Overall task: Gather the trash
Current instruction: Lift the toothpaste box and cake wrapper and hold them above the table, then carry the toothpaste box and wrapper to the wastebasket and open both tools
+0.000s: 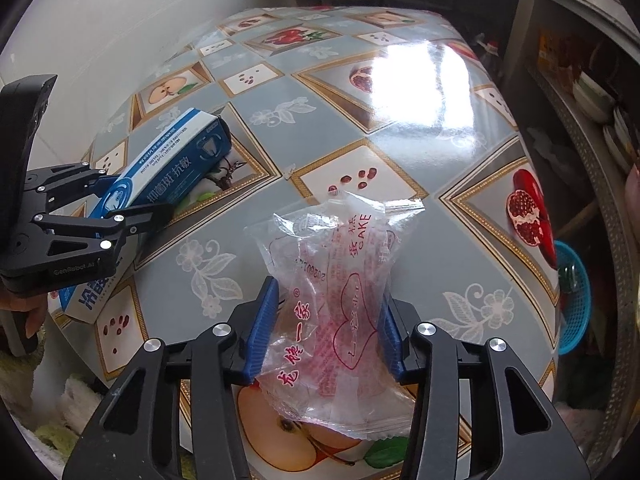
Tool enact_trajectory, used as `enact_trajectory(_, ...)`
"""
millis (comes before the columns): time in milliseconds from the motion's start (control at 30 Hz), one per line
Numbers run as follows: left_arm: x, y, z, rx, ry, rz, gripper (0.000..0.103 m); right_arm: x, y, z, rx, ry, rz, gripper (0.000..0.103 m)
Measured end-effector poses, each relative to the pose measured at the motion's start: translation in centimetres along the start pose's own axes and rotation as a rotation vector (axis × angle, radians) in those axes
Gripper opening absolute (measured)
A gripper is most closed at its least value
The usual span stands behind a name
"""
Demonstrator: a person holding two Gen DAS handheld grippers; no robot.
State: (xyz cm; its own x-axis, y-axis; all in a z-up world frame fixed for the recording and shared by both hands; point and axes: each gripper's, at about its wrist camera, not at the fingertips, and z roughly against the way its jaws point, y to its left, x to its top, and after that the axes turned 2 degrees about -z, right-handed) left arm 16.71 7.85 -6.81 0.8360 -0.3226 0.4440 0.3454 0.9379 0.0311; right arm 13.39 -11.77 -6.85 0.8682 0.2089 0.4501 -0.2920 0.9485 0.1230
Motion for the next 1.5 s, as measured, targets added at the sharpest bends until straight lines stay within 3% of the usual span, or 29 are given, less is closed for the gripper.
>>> enact_trajectory(200,-0.2,0.6,0.5,-0.038,-0.015,0.040,0.046,0.0,-0.5,0.8,0.025,-0.027,-0.040,0.032)
enact_trajectory(567,1.4,0.4,4.3,-0.165,-0.142,0.094,0.045,-0.7,-3.7,4.6,0.114,-0.162,-0.219,0.026)
enact_trajectory(767,5.9,-3.8,6.2,-0.284,-0.203,0.036,0.045,-2.5,-9.6,9.8,0.108,-0.323,-0.397,0.025)
enact_trajectory(933,11.6,-10.7,6.2,-0.433,-0.211,-0.058,0.045,-6.1,-17.1,14.6,0.017,-0.468,-0.582,0.025)
enact_trajectory(1033,15.9,-16.2,4.5,-0.537,-0.154,-0.105,0.045,-8.7,-22.3,15.3,-0.045,-0.485,-0.717,0.026)
enact_trajectory(1133,19.9,-22.6,0.6,-0.596,-0.048,-0.142,0.045,-11.1,-27.8,13.3,-0.031,-0.448,-0.862,0.026)
enact_trajectory(1300,24.6,-32.8,-9.1,-0.554,0.178,-0.209,0.045,-13.4,-36.2,5.1,0.008,-0.308,-1.076,0.026)
enact_trajectory(1500,27.8,-40.6,-21.5,-0.428,0.366,-0.231,0.045,-12.9,-43.7,-2.5,-0.058,-0.201,-1.176,0.031)
